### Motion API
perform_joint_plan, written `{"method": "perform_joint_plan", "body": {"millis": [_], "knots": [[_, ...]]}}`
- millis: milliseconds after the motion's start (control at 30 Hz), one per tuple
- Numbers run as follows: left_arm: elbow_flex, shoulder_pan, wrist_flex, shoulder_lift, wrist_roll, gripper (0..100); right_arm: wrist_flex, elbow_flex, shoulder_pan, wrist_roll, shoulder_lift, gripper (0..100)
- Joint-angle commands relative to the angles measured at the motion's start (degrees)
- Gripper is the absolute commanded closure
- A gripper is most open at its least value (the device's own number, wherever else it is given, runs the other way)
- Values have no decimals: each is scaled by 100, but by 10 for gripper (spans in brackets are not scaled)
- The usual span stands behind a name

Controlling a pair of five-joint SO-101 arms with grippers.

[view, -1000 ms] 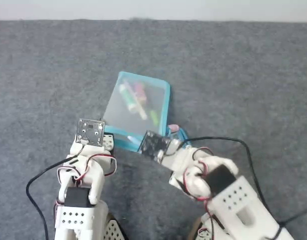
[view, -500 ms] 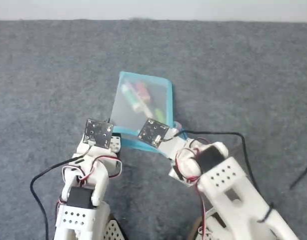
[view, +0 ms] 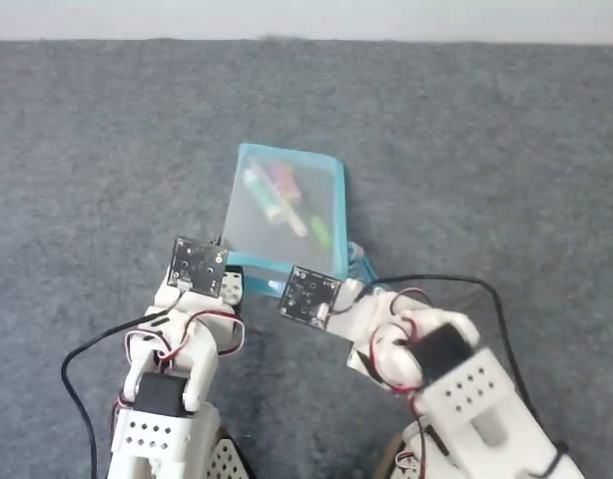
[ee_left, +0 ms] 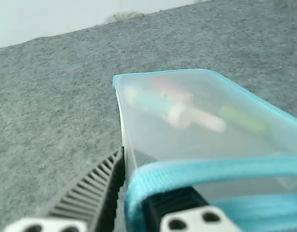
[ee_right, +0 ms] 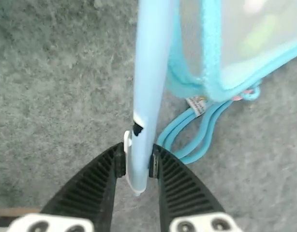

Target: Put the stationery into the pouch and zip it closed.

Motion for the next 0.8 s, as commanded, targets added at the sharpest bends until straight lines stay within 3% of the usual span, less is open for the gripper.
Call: {"method": "perform_joint_plan", "body": {"millis": [0, 167, 267, 400, 533, 667, 767], "knots": [[-66, 70, -62, -79, 44, 988, 75, -580, 101, -229, 822, 992], [-66, 70, -62, -79, 44, 988, 13, -1037, 101, -352, 1974, 991], [-66, 70, -62, -79, -132, 988, 13, -1380, 180, -853, 2440, 991], [-4, 88, -70, -79, -185, 988, 13, -1943, 892, -1565, 2888, 991], [84, 580, -35, -44, -360, 988, 13, -2400, 1719, -1864, 3310, 991], [84, 993, 246, -79, -484, 988, 40, -2611, 1807, -1837, 3864, 991], [84, 870, 237, -79, -484, 988, -31, -2804, 1947, -1881, 4119, 991]]}}
